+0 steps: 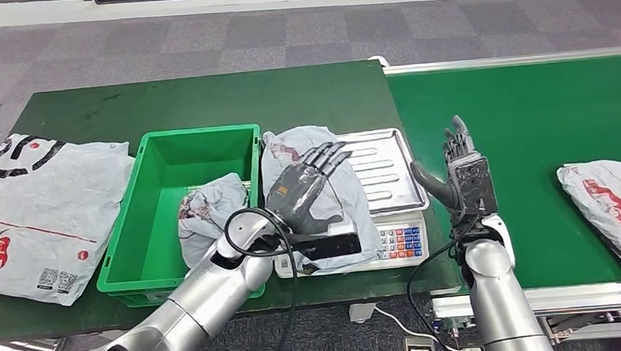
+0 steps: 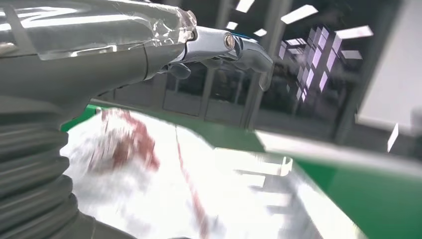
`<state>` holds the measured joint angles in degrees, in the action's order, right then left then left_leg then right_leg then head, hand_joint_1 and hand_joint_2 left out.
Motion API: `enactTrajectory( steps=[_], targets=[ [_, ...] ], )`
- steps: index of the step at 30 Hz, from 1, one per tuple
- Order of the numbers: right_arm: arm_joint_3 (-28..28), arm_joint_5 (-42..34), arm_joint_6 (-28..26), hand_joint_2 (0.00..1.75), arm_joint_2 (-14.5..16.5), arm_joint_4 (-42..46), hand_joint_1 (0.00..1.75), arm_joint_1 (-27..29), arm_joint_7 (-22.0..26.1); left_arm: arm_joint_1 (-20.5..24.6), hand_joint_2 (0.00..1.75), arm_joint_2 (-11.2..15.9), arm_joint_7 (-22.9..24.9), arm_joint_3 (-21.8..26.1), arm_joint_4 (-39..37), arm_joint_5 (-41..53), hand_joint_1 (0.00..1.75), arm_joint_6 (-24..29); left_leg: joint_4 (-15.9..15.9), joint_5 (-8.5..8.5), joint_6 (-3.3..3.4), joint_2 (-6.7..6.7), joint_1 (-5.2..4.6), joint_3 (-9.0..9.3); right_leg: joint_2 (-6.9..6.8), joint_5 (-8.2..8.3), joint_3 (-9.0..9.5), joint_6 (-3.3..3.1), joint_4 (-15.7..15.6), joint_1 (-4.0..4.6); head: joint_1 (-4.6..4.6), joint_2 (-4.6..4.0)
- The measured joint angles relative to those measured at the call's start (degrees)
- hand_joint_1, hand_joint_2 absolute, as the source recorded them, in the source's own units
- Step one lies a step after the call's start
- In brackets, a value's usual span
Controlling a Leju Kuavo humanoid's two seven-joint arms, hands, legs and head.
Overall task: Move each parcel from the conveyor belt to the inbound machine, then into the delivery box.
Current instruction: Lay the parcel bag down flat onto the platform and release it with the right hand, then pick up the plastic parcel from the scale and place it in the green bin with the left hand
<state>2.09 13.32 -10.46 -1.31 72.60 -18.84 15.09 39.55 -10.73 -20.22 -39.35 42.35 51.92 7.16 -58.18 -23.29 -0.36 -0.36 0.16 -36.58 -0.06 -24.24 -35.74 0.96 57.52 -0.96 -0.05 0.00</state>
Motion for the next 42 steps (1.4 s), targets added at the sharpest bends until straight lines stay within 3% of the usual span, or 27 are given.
enactTrajectory(
  steps=[1, 5, 10, 17, 21, 27, 35, 42],
  targets=[
    [-0.06, -0.09, 0.02, 1.75, -0.14, 0.51, 0.0, 0.3, -0.13, 0.15, 0.0, 0.23, 0.19, -1.25, -0.61, 1.64, 0.0, -0.64, 0.0, 0.0, 0.0, -0.01, 0.0, 0.0, 0.0, 0.0, 0.0, 0.0, 0.0, 0.0, 0.01, 0.0],
    [-0.39, -0.23, 0.47, 1.75, -0.53, 3.03, 0.0, 1.61, -0.97, 1.18, 1.75, 0.64, 0.67, -5.51, -3.46, 6.16, 0.0, -3.08, 0.01, -0.02, -0.03, 0.02, 0.0, 0.0, 0.02, -0.02, -0.02, -0.02, 0.0, 0.0, 0.01, 0.0],
    [-0.86, 0.15, 1.79, 1.75, -0.68, 5.35, 0.0, 2.89, -1.49, 2.38, 1.75, 0.67, -0.74, -9.37, -8.0, 7.99, 0.0, -9.76, 0.01, -0.05, -0.05, 0.02, 0.0, 0.0, 0.04, -0.02, -0.02, -0.03, 0.0, 0.0, 0.01, 0.0],
    [-0.89, 0.36, 2.09, 1.75, -0.68, 6.18, 0.0, 3.55, -1.18, 2.73, 1.75, 0.72, -1.26, -11.39, -11.44, 8.21, 0.03, -10.72, 0.02, -0.05, -0.06, 0.02, 0.01, 0.04, 0.04, -0.02, 0.03, -0.03, 0.01, 0.01, 0.01, 0.0],
    [-0.89, 0.38, 2.28, 1.75, -0.67, 6.29, 0.0, 3.42, -1.19, 2.97, 1.75, 0.72, -0.65, -12.09, -12.4, 8.98, 1.75, -10.89, 0.02, -0.05, -0.05, 0.01, 0.01, 0.06, 0.03, -0.02, 0.08, -0.03, 0.01, 0.01, 0.01, 0.0],
    [-0.89, 0.48, 2.55, 1.75, -0.24, 6.29, 0.0, 1.93, -1.52, 2.94, 1.75, 0.67, 3.7, -13.81, -14.18, 12.16, 1.75, -6.87, 0.04, -0.05, -0.05, 0.0, 0.02, 0.23, -0.02, -0.04, 0.28, -0.04, 0.01, 0.02, -0.01, 0.0],
    [-0.89, 0.4, 3.63, 1.75, 0.13, 6.29, 0.0, 1.4, -0.8, 3.55, 1.75, 0.7, 10.08, -14.18, -14.28, 18.02, 1.75, 4.21, 0.04, 0.0, -0.09, 0.0, 0.02, 0.3, 0.01, 0.03, 0.3, -0.07, 0.02, 0.03, 0.0, 0.0],
    [-0.89, 0.4, 3.81, 1.75, 0.37, 6.29, 0.0, 0.85, -0.66, 3.82, 1.75, 0.87, 10.83, -13.35, -13.54, 18.93, 1.75, 5.42, 0.04, 0.04, -0.07, 0.0, 0.03, 0.27, 0.01, 0.04, 0.27, -0.08, 0.02, 0.03, 0.01, 0.0]
  ],
)
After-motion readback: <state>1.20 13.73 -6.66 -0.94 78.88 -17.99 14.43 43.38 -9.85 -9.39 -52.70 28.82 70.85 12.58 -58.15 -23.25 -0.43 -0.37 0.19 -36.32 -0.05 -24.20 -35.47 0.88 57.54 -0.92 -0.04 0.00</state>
